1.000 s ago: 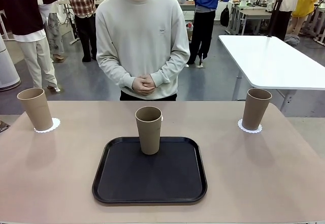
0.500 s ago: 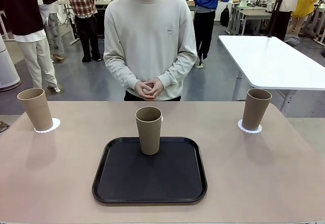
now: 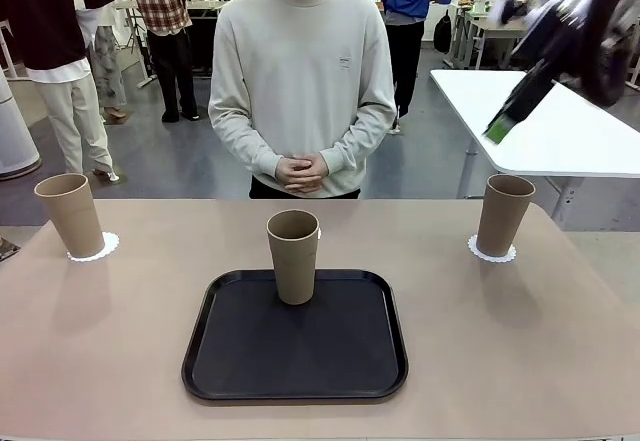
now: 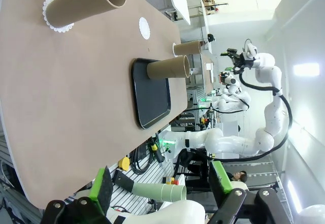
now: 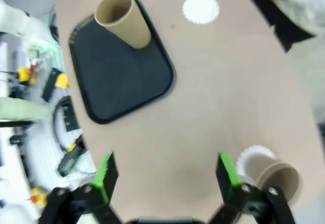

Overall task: Place coasters on the table and set cups on them.
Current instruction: Take one Reusable plastic cup from the Flat Tray and place it on a coaster set by the human.

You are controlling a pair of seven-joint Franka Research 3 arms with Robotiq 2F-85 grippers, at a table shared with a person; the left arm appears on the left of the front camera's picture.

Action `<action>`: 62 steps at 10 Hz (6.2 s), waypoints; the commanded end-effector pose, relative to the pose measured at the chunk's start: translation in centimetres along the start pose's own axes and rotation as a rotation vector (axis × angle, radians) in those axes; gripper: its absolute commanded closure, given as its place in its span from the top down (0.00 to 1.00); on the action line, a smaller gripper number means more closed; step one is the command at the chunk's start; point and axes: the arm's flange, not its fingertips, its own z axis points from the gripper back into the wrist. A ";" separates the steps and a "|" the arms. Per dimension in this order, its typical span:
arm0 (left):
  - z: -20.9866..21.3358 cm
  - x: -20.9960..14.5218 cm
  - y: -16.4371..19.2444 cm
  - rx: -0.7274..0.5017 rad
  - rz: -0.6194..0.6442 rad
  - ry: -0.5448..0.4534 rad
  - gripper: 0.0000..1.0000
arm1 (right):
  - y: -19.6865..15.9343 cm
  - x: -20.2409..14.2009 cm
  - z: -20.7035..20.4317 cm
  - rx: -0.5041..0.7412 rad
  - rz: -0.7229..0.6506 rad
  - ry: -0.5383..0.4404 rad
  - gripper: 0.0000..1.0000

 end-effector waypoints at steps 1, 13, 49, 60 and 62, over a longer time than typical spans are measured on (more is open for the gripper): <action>0.2 -0.1 -0.3 -0.001 0.014 -0.004 1.00 | 1.7 -0.6 -5.2 -0.045 0.066 0.059 1.00; 0.2 -0.1 -0.3 -0.001 0.014 -0.004 1.00 | 1.9 -0.2 -13.9 -0.047 0.121 -0.361 1.00; 0.2 -0.1 -0.3 -0.001 0.014 -0.004 1.00 | 1.3 -1.6 -36.2 0.249 0.378 -0.892 1.00; 0.2 -0.1 -0.3 -0.001 0.014 -0.004 1.00 | 0.9 -1.2 -36.7 0.190 0.370 -0.895 1.00; 0.2 -0.1 -0.3 -0.001 0.014 -0.004 1.00 | 0.6 -0.9 -37.3 0.199 0.366 -0.891 1.00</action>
